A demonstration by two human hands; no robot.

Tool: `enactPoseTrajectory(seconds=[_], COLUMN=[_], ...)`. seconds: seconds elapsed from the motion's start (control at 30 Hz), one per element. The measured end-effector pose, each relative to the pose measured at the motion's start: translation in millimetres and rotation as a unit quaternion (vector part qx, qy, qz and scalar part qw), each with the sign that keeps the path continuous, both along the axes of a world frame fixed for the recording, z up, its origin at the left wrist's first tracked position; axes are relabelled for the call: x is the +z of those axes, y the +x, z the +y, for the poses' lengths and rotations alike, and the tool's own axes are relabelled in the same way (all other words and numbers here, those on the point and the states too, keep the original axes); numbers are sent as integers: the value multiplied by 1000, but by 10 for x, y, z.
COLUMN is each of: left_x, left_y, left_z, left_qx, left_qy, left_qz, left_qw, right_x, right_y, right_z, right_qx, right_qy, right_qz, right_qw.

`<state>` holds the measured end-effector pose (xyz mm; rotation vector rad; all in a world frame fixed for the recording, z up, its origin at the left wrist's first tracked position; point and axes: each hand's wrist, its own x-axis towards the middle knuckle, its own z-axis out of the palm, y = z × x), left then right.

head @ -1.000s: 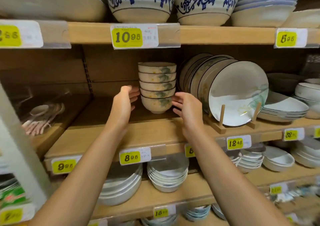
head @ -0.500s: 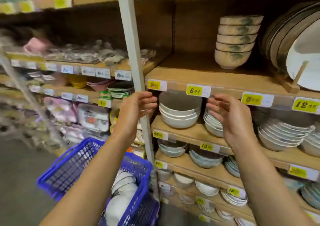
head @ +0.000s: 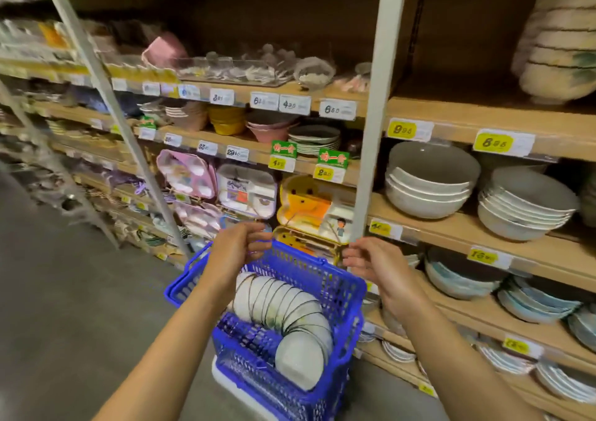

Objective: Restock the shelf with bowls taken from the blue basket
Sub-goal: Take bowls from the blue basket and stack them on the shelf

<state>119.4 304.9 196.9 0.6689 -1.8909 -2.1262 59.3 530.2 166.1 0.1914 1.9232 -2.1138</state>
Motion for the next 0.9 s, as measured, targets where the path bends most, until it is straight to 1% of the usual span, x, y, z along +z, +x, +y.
enactPoseTrajectory(seconds=[0.1,0.17,0.37,0.5,0.57,0.63,0.7,0.8,0.9], left_x=[-280,-492,-1100,-1483,-1662,-1862,-2062,-2412,-2769], left_y=[2,-30,-222,-514,-634,-747,-818,-932,-974], left_z=[-374,-579,-849,-865,-860,-846,-824,-760,-715], left_qx=[-37,-68,-163,-226,-261,-291,-310,-345,-382], left_qy=[-25,-40,-87,-137,-177,-206,-221,-248,-278], left_qz=[-51,-84,-194,-255,-277,-297,-316,-343,-376], left_qw=[998,993,964,930,908,886,869,838,797], right_x=[-345,-634,-1489,-1951,-2119,-2275,-2404,-2565,-2758], right_y=[66,100,136,90,64,8,-1,-26,-7], right_z=[-486,-720,-1001,-1072,-1094,-1110,-1108,-1085,-1119], right_qx=[21,15,4,10,-1,6,31,60,77], right_qy=[65,82,163,234,225,235,277,369,397], right_qz=[-52,-96,-189,-236,-261,-283,-301,-320,-338], right_qw=[996,992,968,943,939,930,912,871,850])
